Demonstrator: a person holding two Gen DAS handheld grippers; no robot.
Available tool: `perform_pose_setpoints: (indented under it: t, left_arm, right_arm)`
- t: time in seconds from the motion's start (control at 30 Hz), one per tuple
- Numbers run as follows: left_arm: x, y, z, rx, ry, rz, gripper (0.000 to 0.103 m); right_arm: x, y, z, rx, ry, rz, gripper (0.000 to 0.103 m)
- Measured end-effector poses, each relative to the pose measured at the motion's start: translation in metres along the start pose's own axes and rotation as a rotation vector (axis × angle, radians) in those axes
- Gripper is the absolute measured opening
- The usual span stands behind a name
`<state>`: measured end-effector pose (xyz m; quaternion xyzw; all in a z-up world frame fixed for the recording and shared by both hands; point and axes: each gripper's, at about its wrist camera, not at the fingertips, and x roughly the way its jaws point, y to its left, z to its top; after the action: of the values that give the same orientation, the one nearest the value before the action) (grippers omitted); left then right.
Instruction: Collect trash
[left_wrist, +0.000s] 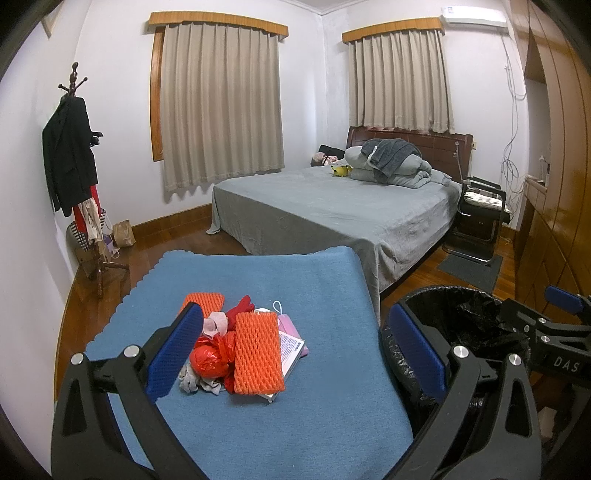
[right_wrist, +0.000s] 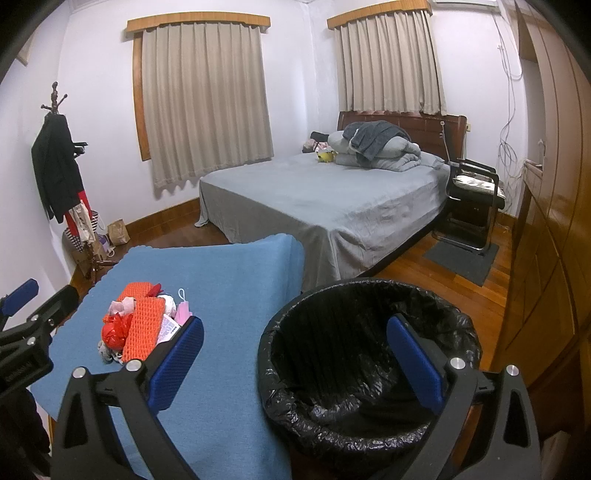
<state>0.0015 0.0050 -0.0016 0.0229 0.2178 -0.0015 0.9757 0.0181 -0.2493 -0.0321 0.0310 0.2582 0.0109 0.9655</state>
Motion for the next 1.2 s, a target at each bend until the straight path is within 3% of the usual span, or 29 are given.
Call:
perform_pose_setpoints:
  t: [0.63, 0.93, 1.2]
  left_arm:
    - [0.007, 0.01, -0.008, -0.015, 0.006, 0.017, 0.098]
    - [0.03, 0.06, -0.02, -0.065, 0.034, 0.132, 0.098]
    - [0.055, 0.105, -0.04, -0.08, 0.069, 0.223, 0.098]
  right_arm:
    - [0.011, 0.013, -0.002, -0.01, 0.006, 0.02, 0.097]
    - [0.051, 0.053, -0.006, -0.047, 0.015, 0.086, 0.097]
    - [0.101, 0.105, -0.021, -0.084, 0.058, 0.206, 0.097]
